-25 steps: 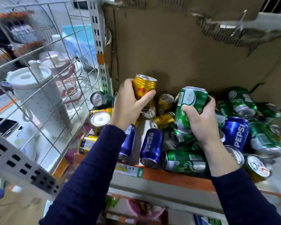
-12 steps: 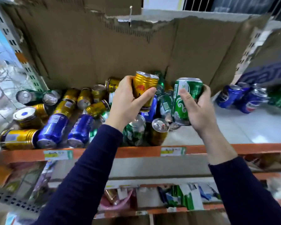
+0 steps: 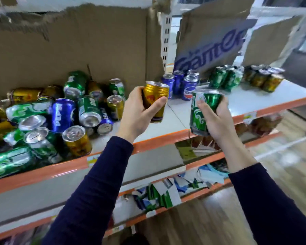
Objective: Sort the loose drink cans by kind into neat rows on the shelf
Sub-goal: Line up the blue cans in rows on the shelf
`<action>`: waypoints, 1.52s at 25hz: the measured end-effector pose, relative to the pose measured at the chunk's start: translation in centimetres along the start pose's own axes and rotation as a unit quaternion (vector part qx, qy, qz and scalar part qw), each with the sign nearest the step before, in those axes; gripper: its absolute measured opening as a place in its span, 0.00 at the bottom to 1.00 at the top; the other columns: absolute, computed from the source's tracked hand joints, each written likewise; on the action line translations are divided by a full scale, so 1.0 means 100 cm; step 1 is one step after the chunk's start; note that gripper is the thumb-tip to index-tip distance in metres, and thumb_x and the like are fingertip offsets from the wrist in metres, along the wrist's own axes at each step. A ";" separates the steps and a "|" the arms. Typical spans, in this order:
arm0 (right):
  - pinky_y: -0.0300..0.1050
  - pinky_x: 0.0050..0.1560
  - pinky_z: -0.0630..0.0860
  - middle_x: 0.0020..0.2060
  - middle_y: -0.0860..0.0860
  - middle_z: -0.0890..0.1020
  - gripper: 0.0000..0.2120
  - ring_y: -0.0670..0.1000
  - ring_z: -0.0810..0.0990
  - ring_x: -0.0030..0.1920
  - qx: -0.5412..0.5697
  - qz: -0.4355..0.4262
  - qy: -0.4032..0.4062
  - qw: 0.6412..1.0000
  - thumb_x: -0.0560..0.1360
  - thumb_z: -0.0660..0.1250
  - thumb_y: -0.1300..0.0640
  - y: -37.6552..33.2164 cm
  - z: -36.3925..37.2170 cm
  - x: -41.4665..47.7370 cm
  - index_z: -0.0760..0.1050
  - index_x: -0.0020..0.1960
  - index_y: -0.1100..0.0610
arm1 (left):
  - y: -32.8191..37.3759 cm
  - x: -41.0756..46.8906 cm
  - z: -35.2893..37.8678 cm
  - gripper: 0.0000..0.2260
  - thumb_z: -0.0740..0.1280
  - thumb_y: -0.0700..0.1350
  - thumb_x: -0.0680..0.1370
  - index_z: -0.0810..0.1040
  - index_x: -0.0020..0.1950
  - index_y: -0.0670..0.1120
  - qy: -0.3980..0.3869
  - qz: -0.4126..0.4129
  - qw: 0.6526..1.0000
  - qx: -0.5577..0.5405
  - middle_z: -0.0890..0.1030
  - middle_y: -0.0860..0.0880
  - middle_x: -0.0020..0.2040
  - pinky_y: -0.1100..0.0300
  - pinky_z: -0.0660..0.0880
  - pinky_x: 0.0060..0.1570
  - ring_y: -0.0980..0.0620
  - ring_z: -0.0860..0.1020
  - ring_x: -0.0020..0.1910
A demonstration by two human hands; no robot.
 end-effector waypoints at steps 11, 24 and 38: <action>0.56 0.46 0.81 0.48 0.53 0.79 0.26 0.54 0.82 0.48 -0.068 0.038 0.075 0.994 0.71 0.70 0.42 0.083 -0.146 0.099 0.63 0.59 0.54 | -0.008 0.089 0.202 0.20 0.69 0.61 0.73 0.71 0.57 0.51 -0.091 -0.014 0.993 -0.070 0.78 0.50 0.54 0.56 0.77 0.51 0.54 0.77 0.51; 0.26 0.39 0.70 0.48 0.40 0.77 0.27 0.33 0.76 0.46 -0.157 0.020 0.034 0.987 0.68 0.76 0.51 0.152 -0.198 0.269 0.65 0.60 0.49 | -0.043 0.181 0.326 0.24 0.67 0.66 0.69 0.69 0.57 0.53 -0.083 -0.072 0.994 -0.021 0.77 0.52 0.54 0.59 0.73 0.52 0.55 0.76 0.53; 0.51 0.60 0.64 0.57 0.56 0.78 0.35 0.59 0.70 0.63 -0.435 -0.295 -0.225 0.821 0.65 0.74 0.41 0.139 -0.152 0.396 0.72 0.67 0.57 | -0.019 0.140 0.382 0.23 0.70 0.63 0.71 0.69 0.59 0.55 0.125 -0.186 0.974 0.044 0.76 0.58 0.53 0.69 0.70 0.47 0.64 0.75 0.52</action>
Point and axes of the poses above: each hand's wrist, its own x-axis towards the middle knuckle, its own z-axis out of the palm, y = z × x, the point moved 9 cm from there along x, towards the middle knuckle
